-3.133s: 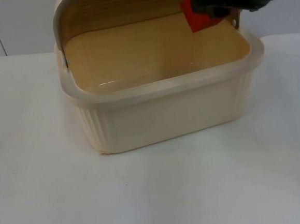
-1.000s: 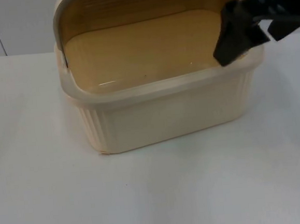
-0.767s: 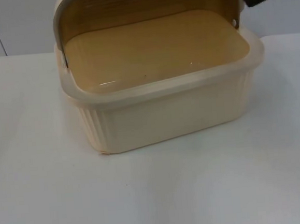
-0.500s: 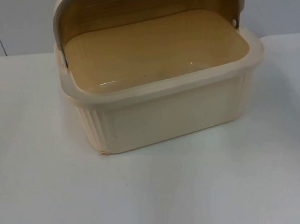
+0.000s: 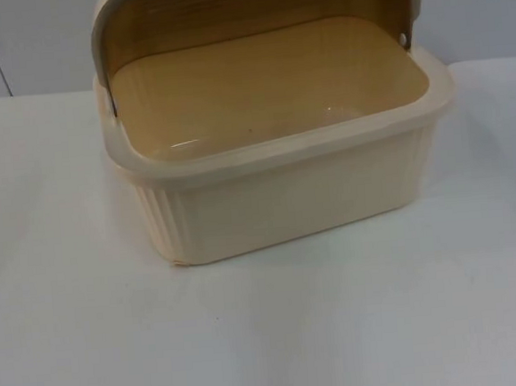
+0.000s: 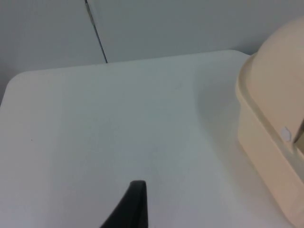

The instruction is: Open the box lid with the left hand, place the block into the box with the right hand, then close the box lid with the left hand.

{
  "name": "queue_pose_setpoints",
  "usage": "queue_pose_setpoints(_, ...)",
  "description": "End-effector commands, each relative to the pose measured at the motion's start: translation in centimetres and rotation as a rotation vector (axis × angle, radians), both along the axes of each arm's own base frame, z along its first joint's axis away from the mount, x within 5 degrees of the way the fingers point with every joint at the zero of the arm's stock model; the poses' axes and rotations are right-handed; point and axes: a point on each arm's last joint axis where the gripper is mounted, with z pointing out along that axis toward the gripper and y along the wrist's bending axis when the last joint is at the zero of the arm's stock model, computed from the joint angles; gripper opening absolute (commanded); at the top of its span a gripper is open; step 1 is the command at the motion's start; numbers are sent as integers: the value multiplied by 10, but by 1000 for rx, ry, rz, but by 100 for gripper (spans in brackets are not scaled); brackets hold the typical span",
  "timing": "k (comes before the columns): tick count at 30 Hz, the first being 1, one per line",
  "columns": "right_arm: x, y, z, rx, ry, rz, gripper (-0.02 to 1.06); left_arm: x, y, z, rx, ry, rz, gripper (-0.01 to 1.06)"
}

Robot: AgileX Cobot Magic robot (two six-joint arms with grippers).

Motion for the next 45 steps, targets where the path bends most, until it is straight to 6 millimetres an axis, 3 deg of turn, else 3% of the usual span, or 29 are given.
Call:
queue_pose_setpoints(1,-8,-8,8,-9,-47,-45,105,-2,1,0,-6,0,8,104)
queue_pose_setpoints(5,-21,-13,17,-14,-88,-79,105,-1,1,1,-7,-14,2,104)
queue_pose_setpoints(17,-23,-13,16,-12,-73,-79,105,7,-4,11,-32,-116,-38,104)
queue_pose_setpoints(24,-22,-13,17,-13,-82,-79,105,54,-17,38,-32,-147,-59,104)
queue_pose_setpoints(26,-22,-13,17,-13,-86,-79,105,77,-30,48,-16,-166,-102,104)
queue_pose_setpoints(27,-22,-13,17,-13,-86,-79,105,77,-30,48,-16,-166,-102,104)
queue_pose_setpoints(34,-22,-13,18,-15,-99,-79,105,126,-86,66,141,-243,-315,104)
queue_pose_setpoints(41,-21,-12,19,-15,-109,-75,105,165,-130,60,508,-372,-565,104)
queue_pose_setpoints(45,-21,-12,19,-15,-109,-75,105,175,-153,50,713,-483,-683,104)
